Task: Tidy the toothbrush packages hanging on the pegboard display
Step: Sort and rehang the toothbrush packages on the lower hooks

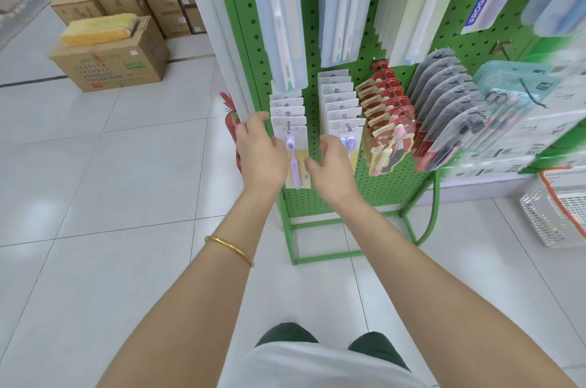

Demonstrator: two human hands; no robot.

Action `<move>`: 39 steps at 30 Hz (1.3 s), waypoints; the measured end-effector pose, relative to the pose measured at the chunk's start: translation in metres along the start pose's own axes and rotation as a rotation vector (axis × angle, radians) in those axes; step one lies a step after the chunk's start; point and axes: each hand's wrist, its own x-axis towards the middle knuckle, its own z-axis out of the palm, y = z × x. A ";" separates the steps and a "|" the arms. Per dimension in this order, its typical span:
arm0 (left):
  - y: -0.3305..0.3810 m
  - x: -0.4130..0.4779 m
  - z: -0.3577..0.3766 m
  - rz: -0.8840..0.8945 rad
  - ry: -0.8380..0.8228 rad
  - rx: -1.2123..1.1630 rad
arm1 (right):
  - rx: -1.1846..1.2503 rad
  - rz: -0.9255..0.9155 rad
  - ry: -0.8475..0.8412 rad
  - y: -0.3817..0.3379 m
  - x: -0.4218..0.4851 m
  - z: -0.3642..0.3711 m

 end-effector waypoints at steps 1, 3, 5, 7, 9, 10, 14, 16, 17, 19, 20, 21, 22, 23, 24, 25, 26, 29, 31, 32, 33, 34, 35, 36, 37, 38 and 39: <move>-0.001 0.007 -0.001 0.038 -0.024 0.010 | -0.009 0.003 0.002 -0.004 0.005 0.002; -0.007 0.021 -0.002 0.081 -0.097 0.018 | -0.011 0.038 -0.002 -0.008 0.012 0.006; -0.014 0.031 -0.003 0.111 -0.159 0.033 | 0.021 0.075 -0.009 -0.011 0.019 0.012; -0.020 0.039 -0.004 0.150 -0.202 0.055 | 0.046 0.088 -0.003 -0.013 0.024 0.020; -0.026 0.044 -0.003 0.172 -0.223 0.056 | 0.054 0.094 0.017 -0.015 0.025 0.027; -0.028 0.047 -0.003 0.179 -0.230 0.051 | 0.053 0.100 0.030 -0.017 0.025 0.029; -0.032 0.057 -0.002 0.218 -0.250 0.052 | 0.063 0.128 0.074 -0.017 0.025 0.032; -0.032 0.062 0.000 0.243 -0.236 0.100 | 0.083 0.143 0.081 -0.017 0.024 0.032; -0.032 0.063 0.001 0.253 -0.221 0.130 | 0.096 0.147 0.081 -0.016 0.023 0.033; -0.031 0.066 0.001 0.263 -0.191 0.172 | 0.134 0.153 0.081 -0.016 0.022 0.033; -0.031 0.067 0.001 0.264 -0.184 0.182 | 0.157 0.157 0.079 -0.016 0.022 0.033; -0.031 0.069 0.000 0.264 -0.190 0.189 | 0.180 0.161 0.077 -0.015 0.021 0.032; -0.031 0.070 -0.001 0.266 -0.208 0.192 | 0.197 0.164 0.072 -0.015 0.021 0.031; -0.031 0.072 -0.001 0.268 -0.231 0.186 | 0.213 0.163 0.068 -0.016 0.021 0.030; -0.031 0.074 -0.003 0.268 -0.254 0.164 | 0.228 0.163 0.064 -0.016 0.020 0.029; -0.031 0.075 -0.004 0.264 -0.274 0.132 | 0.244 0.161 0.059 -0.017 0.020 0.028; -0.031 0.075 -0.006 0.254 -0.289 0.103 | 0.260 0.160 0.054 -0.017 0.018 0.027; -0.032 0.069 -0.008 0.217 -0.298 0.055 | 0.299 0.161 0.033 -0.020 0.013 0.025; -0.031 0.062 -0.009 0.186 -0.287 0.001 | 0.301 0.163 0.012 -0.020 0.010 0.023; -0.029 0.059 -0.009 0.171 -0.279 -0.026 | 0.301 0.168 0.002 -0.020 0.009 0.022; -0.028 0.057 -0.008 0.157 -0.266 -0.051 | 0.306 0.177 -0.011 -0.020 0.008 0.021; -0.026 0.056 -0.009 0.141 -0.250 -0.071 | 0.309 0.186 -0.026 -0.020 0.006 0.020; -0.024 0.056 -0.009 0.125 -0.237 -0.086 | 0.307 0.192 -0.039 -0.019 0.005 0.019; -0.023 0.056 -0.010 0.107 -0.232 -0.096 | 0.302 0.195 -0.054 -0.018 0.004 0.017; -0.024 0.056 -0.010 0.086 -0.229 -0.108 | 0.298 0.202 -0.068 -0.017 0.004 0.016; -0.026 0.055 -0.011 0.057 -0.222 -0.126 | 0.298 0.210 -0.080 -0.016 0.003 0.016; -0.029 0.054 -0.012 0.025 -0.212 -0.148 | 0.297 0.218 -0.089 -0.015 0.002 0.015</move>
